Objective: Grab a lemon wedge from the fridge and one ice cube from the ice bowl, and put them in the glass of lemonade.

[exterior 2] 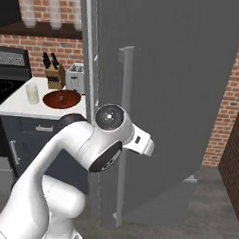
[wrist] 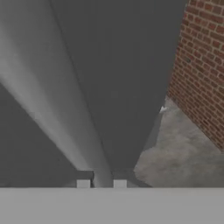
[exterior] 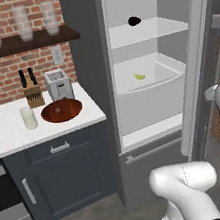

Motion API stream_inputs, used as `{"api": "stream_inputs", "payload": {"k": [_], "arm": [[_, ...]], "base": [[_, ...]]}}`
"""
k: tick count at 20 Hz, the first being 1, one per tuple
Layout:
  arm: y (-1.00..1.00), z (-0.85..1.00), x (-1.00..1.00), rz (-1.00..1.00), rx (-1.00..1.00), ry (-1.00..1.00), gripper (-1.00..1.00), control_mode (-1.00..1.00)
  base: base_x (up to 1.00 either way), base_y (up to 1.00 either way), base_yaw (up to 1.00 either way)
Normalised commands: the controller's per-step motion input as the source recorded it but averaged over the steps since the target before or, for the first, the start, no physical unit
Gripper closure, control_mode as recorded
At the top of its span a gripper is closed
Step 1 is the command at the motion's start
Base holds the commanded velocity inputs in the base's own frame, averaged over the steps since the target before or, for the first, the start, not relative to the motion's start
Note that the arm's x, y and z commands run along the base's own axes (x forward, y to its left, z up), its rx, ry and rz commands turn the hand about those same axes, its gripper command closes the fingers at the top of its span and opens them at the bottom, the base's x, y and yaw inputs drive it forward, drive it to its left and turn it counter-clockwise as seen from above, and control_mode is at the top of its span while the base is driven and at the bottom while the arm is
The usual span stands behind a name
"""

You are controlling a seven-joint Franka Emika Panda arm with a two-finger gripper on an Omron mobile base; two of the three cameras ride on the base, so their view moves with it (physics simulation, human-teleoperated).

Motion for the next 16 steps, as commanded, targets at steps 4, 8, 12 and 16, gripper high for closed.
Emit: {"api": "stream_inputs", "payload": {"k": [4,8,12,16], "arm": [[-0.36,0.50,-1.00,-0.01,0.02,0.00,1.00,-1.00],[0.53,0.90,-0.75,0.00,-0.12,-0.18,1.00,-1.00],[1.00,0.85,-0.25,0.00,-0.33,-0.18,1.00,-1.00],[1.00,0.39,0.06,0.00,-0.40,-0.02,1.00,-1.00]], "base": [[0.00,0.00,0.00],[0.00,0.00,0.00],[0.00,0.00,0.00],[0.00,0.00,0.00]]}}
